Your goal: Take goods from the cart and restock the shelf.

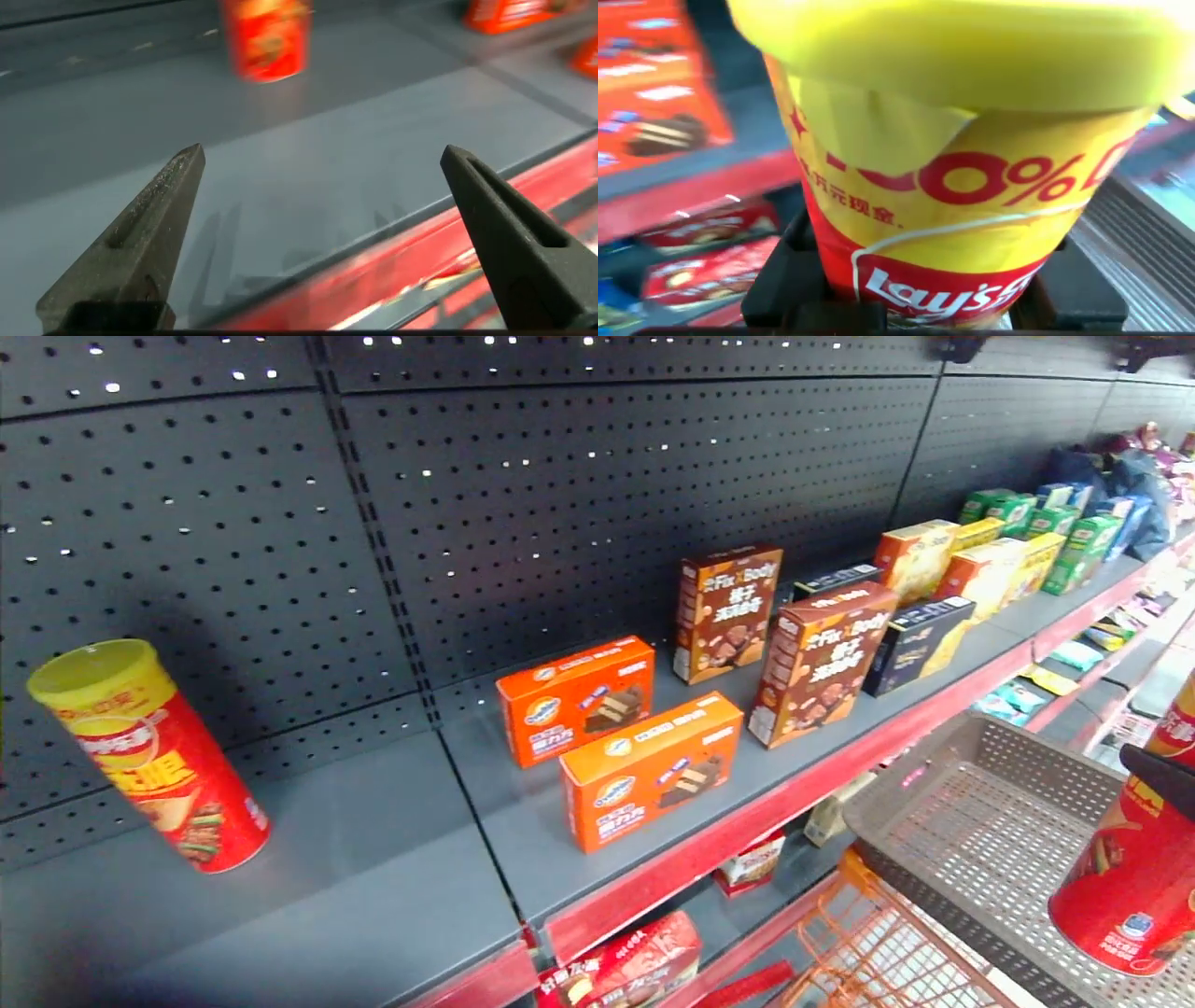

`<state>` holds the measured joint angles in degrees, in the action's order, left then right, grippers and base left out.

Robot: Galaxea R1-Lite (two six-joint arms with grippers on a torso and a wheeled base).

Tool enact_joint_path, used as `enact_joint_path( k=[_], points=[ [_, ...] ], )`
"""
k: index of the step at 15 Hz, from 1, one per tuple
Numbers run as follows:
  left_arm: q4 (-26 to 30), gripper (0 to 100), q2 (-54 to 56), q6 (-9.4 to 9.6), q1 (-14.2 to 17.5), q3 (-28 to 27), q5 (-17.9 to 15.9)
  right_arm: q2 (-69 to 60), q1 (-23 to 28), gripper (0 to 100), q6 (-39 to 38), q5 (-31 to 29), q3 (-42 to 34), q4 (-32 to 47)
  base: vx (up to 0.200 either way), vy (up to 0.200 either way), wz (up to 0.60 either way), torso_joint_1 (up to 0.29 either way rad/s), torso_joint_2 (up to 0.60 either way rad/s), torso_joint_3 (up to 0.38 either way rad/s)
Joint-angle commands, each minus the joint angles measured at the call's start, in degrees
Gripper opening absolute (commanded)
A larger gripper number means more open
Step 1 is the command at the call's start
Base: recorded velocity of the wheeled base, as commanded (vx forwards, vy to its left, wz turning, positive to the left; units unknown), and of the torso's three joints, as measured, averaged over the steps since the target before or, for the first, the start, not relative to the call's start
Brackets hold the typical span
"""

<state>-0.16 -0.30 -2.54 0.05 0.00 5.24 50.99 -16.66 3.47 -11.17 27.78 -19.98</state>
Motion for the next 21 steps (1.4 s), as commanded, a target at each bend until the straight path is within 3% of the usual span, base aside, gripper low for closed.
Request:
enact_joint_path(
  k=[1, 9, 13, 17, 19, 21],
  points=[
    [0.0, 100, 0.0, -0.01, 0.0, 0.0, 0.0, -0.2, 0.1, 0, 0.0, 0.0, -0.4, -0.1, 0.000, 0.000, 0.60, 0.002, 0.00, 0.002],
    [0.0, 100, 0.0, -0.01, 0.0, 0.0, 0.0, -0.9, 0.9, 0, -0.7, -0.1, -2.6, -0.1, 0.000, 0.000, 0.60, 0.003, 0.00, 0.003],
    [0.0, 100, 0.0, -0.01, 0.0, 0.0, 0.0, -5.2, 5.2, 0, -0.7, 0.3, -3.4, 0.4, 0.000, 0.000, 0.00, 0.000, 0.00, 0.000],
    [0.0, 100, 0.0, -0.01, 0.0, 0.0, 0.0, -10.3, 5.4, 0, -0.7, 2.4, -2.9, 0.5, 0.000, 0.000, 0.00, 0.000, 0.00, 0.000],
    [0.0, 100, 0.0, -0.01, 0.0, 0.0, 0.0, -11.7, 4.6, 0, -0.4, 2.8, -2.5, 0.7, 0.000, 0.000, 0.00, 0.000, 0.00, 0.000],
    [0.0, 100, 0.0, -0.01, 0.0, 0.0, 0.0, -13.7, 1.1, 0, -0.5, 8.9, -2.2, 1.3, 0.000, 0.000, 0.00, 0.000, 0.00, 0.000]
  ],
)
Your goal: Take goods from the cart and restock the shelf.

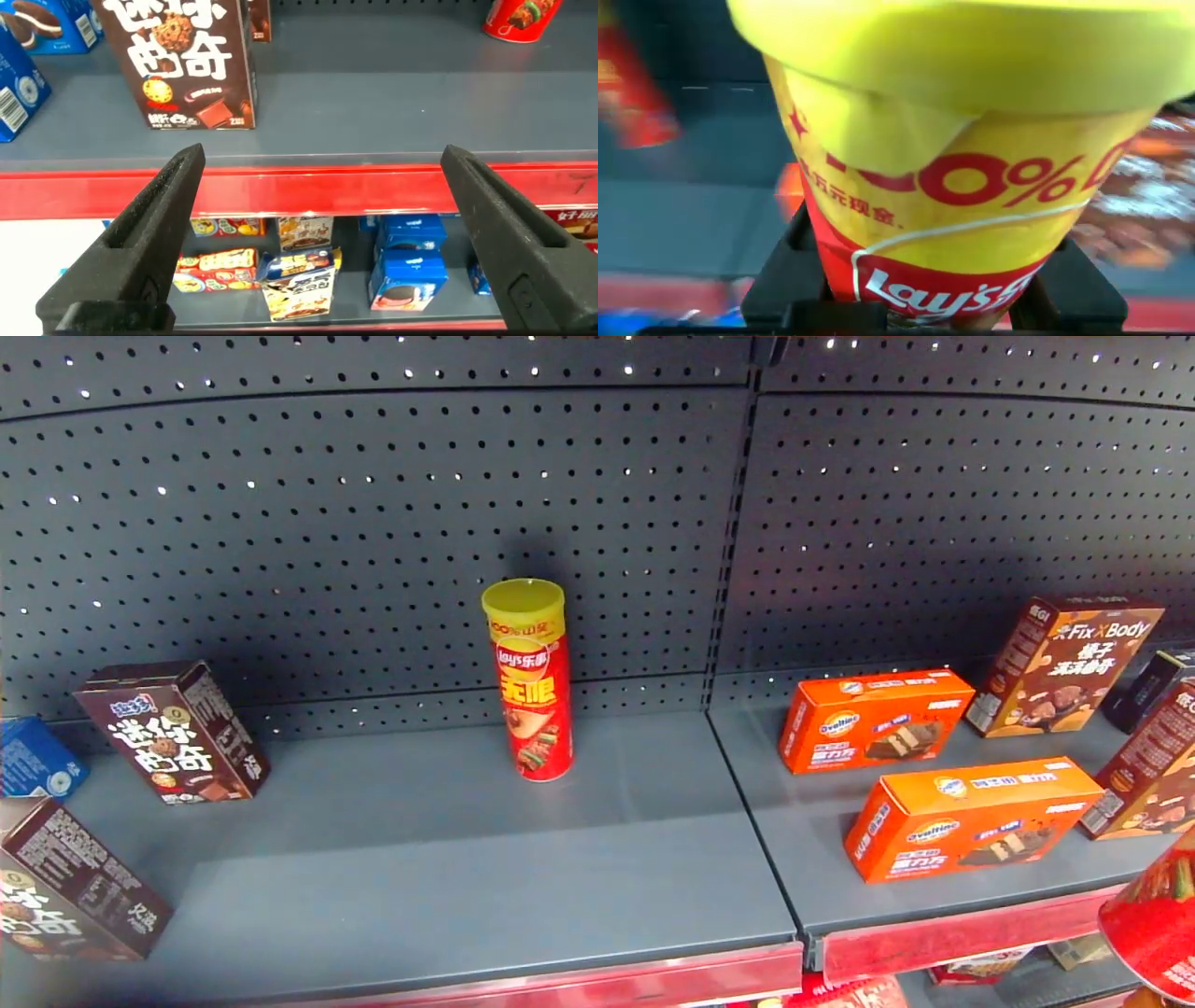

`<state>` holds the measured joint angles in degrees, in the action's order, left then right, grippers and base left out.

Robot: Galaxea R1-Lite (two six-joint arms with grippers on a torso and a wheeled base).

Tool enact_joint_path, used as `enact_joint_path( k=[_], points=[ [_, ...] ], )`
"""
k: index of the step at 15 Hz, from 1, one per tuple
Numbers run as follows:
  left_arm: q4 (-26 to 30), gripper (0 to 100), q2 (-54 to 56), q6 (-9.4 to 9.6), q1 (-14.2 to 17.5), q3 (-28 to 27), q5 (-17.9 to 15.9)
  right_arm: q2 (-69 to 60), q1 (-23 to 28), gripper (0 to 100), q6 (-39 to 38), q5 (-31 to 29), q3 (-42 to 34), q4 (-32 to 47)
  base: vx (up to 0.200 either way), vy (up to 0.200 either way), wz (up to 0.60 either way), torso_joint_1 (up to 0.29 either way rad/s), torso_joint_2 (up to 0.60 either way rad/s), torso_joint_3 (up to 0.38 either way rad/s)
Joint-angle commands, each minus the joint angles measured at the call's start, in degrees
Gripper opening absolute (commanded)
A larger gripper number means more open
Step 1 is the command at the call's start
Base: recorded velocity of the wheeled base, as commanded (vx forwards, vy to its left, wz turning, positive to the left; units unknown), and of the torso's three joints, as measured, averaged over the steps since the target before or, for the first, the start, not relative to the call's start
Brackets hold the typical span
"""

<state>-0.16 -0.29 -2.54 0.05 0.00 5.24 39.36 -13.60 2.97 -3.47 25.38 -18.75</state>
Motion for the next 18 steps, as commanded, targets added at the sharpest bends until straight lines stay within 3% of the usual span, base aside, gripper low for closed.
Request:
enact_joint_path(
  k=[1, 8, 11, 18],
  points=[
    [0.0, 100, -0.1, -0.01, 0.0, 0.0, 0.0, -2.2, -4.5, 0, 0.0, 2.2, 0.5, 0.3, 0.000, 0.000, 0.00, 0.000, 0.00, 0.000],
    [0.0, 100, -0.1, -0.01, 0.0, 0.0, 0.0, 0.5, -16.7, 0, -0.6, 2.2, 2.2, -0.2, 0.000, 0.000, 0.00, 0.000, 0.00, 0.000],
    [0.0, 100, -0.1, -0.01, 0.0, 0.0, 0.0, 0.7, -19.7, 0, -1.6, 2.4, 2.5, -3.0, 0.000, 0.000, 0.00, 0.000, 0.00, 0.000],
    [0.0, 100, -0.1, -0.01, 0.0, 0.0, 0.0, -2.9, -12.3, 0, -1.7, -0.2, 1.6, -2.2, 0.000, 0.000, 0.00, 0.000, 0.00, 0.000]
  ],
)
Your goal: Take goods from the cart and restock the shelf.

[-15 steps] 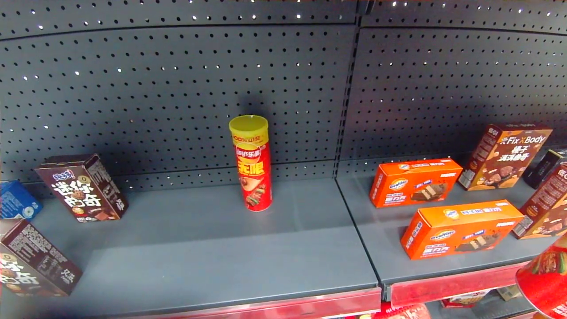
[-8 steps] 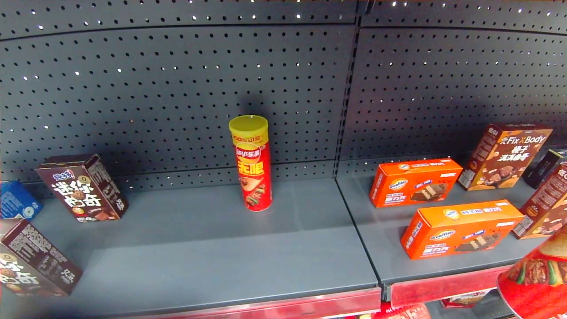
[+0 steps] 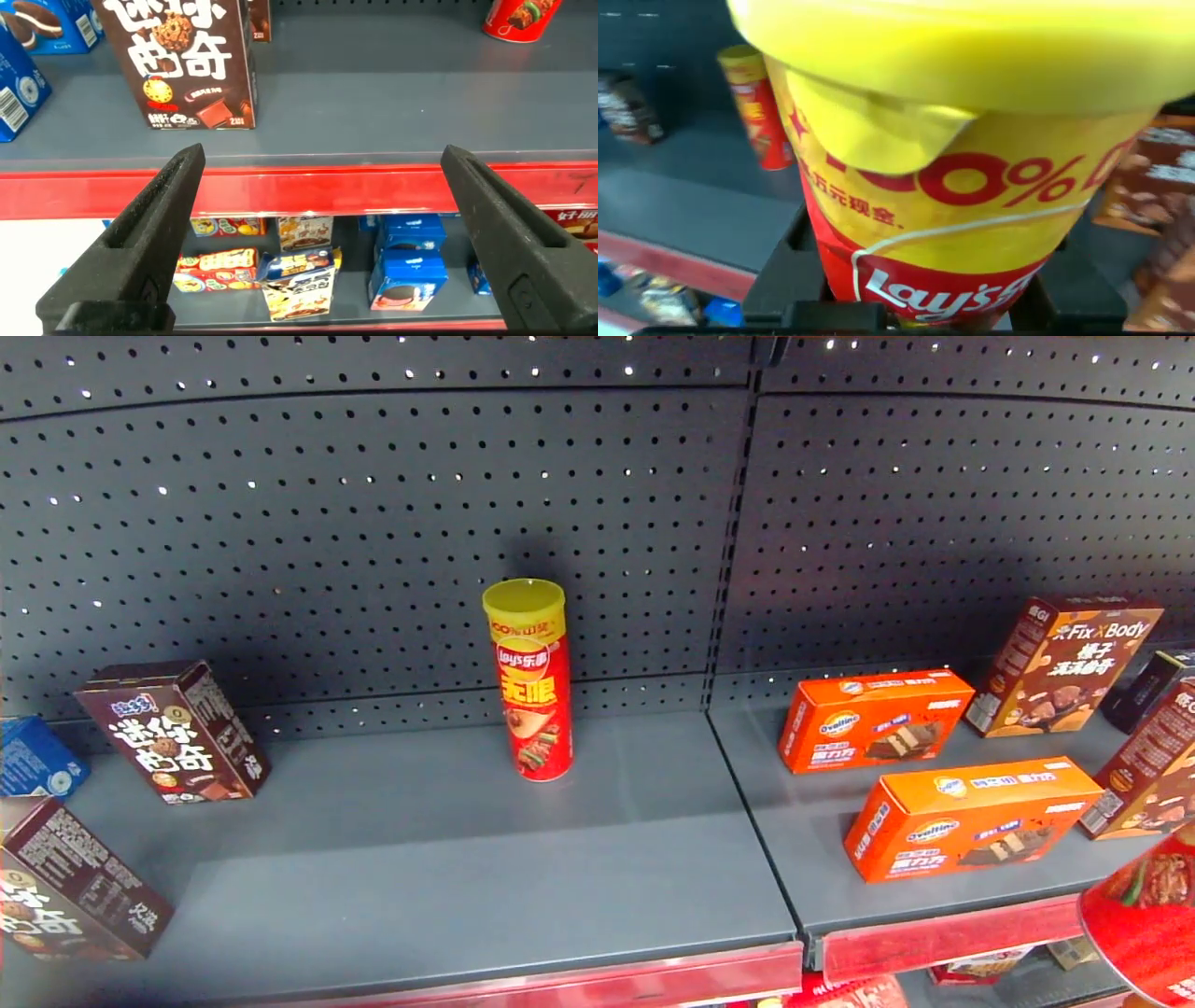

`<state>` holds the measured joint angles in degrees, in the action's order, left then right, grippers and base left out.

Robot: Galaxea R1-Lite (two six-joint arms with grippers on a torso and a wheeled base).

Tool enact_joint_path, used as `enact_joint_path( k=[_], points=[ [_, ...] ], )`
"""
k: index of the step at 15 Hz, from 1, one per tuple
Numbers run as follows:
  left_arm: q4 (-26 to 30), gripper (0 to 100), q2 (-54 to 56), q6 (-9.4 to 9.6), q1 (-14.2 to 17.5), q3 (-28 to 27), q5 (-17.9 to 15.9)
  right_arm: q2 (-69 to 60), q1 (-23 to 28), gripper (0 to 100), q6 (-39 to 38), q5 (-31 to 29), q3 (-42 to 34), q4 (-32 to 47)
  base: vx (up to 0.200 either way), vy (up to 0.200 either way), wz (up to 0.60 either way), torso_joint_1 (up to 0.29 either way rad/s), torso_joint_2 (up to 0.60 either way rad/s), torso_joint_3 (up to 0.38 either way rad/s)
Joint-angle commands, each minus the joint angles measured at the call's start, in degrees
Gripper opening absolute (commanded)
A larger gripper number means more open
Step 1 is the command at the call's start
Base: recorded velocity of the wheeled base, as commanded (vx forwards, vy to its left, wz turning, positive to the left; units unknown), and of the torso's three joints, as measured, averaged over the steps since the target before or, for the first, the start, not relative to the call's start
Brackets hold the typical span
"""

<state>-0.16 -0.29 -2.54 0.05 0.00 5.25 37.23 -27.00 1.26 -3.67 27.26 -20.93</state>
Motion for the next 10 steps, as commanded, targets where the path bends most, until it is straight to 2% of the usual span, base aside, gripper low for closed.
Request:
enact_joint_path(
  k=[1, 4, 6, 7, 10],
  points=[
    [0.0, 100, -0.1, -0.01, 0.0, 0.0, 0.0, -0.8, 1.3, 0, 0.1, -0.5, -0.2, 0.0, 0.000, 0.000, 0.00, 0.000, 0.00, 0.000],
    [0.0, 100, -0.1, 0.25, 0.0, 0.0, -0.2, -1.1, 2.2, 0, 0.1, -2.0, -0.5, 0.0, 0.000, 0.000, 0.00, 0.000, 0.00, 0.000],
    [0.2, 100, -0.1, 0.60, -0.2, -0.2, -2.7, -2.0, 2.5, 0, 0.1, -2.4, -1.0, 0.1, 0.000, 0.000, 0.00, 0.000, 0.00, 0.000],
    [0.2, 100, -0.1, 0.60, -0.2, -0.2, -2.7, -2.1, 2.6, 0, 0.1, -2.7, -1.2, 0.1, 0.000, 0.000, 0.00, 0.000, 0.00, 0.000],
    [0.2, 100, -2.0, 2.62, -1.0, -0.2, -5.3, -5.0, 4.2, 0, 2.5, -2.9, -6.4, 0.1, 0.000, 0.000, 0.00, 0.000, 0.00, 0.000]
  ],
)
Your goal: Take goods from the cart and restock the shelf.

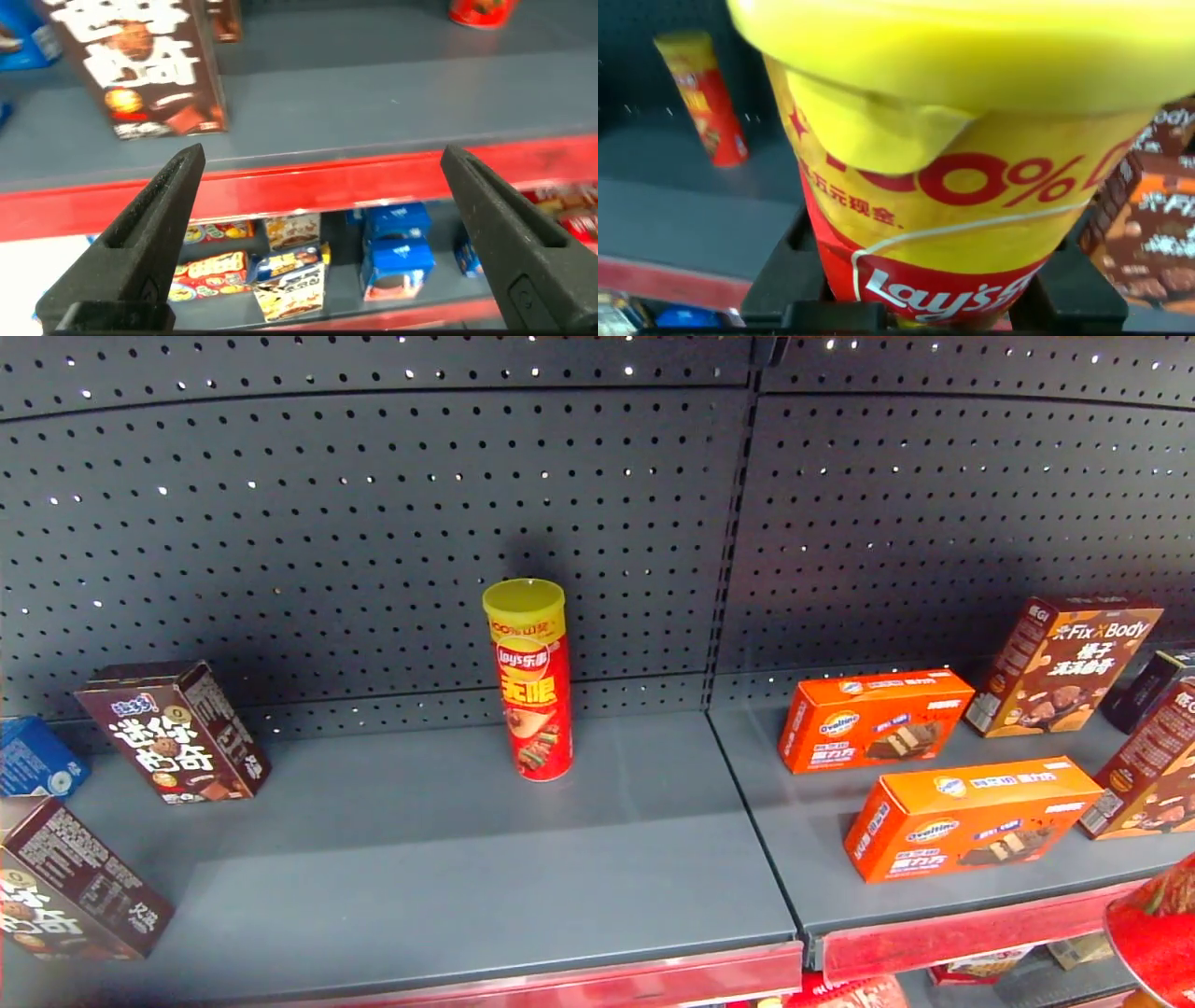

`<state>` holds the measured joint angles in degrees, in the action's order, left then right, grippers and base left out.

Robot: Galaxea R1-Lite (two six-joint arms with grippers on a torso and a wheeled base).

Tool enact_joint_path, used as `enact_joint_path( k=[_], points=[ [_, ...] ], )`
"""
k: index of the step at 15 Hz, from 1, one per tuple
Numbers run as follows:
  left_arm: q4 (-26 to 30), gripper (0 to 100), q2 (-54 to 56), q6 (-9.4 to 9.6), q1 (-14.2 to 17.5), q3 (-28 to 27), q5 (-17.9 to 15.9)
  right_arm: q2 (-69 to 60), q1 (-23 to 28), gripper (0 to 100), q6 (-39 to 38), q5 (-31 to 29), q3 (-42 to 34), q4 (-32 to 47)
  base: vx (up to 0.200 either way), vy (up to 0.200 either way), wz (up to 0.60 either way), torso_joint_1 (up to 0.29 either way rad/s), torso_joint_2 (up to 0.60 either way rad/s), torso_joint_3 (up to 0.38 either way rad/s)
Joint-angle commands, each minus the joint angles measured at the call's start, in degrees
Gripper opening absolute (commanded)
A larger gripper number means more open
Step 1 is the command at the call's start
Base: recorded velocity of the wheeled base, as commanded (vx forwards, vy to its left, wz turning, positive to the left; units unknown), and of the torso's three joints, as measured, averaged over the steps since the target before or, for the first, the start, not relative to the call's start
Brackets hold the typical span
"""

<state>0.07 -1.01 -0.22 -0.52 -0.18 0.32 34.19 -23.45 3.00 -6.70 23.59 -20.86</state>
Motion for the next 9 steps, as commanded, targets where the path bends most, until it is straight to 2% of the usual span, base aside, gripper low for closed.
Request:
enact_joint_path(
  k=[1, 2, 3, 5, 6, 8, 9],
  points=[
    [0.0, 100, -1.3, 0.31, -0.4, 0.0, -0.4, -2.0, 0.7, 0, 0.8, 0.1, -2.9, 0.0, 0.000, 0.000, 0.00, 0.000, 0.00, 0.000],
    [-0.4, 100, -1.3, 3.21, -0.4, 0.1, -1.7, -4.0, 1.9, 0, 1.0, 0.2, -6.5, 0.0, 0.000, 0.000, 0.00, 0.000, 0.00, 0.000],
    [-0.4, 100, -4.2, 6.37, -0.2, -5.8, -6.9, -4.5, 4.2, 0, 1.0, 0.5, -7.7, 0.0, 0.000, 0.000, 0.00, 0.000, 0.00, 0.000],
    [-1.7, 100, -15.8, 6.46, -0.5, -12.6, -13.5, -4.0, 4.6, 0, 1.0, 0.6, -7.3, 0.0, 0.000, 0.000, 0.00, 0.000, 0.00, 0.000],
    [-2.3, 100, -19.7, 6.72, -0.7, -14.5, -18.6, -3.4, 4.6, 0, 1.0, 0.6, -6.8, 0.0, 0.000, 0.000, 0.00, 0.000, 0.00, 0.000],
    [-2.4, 100, -21.8, 6.72, -0.9, -15.1, -26.8, -2.1, 4.7, 0, 1.0, 0.6, -4.9, 0.0, 0.000, 0.000, 0.00, 0.000, 0.00, 0.000],
    [-2.1, 100, -22.1, 6.02, -0.9, -15.3, -29.8, -1.5, 4.7, 0, 1.0, 0.6, -4.4, 0.0, 0.000, 0.000, 0.00, 0.000, 0.00, 0.000]
  ],
)
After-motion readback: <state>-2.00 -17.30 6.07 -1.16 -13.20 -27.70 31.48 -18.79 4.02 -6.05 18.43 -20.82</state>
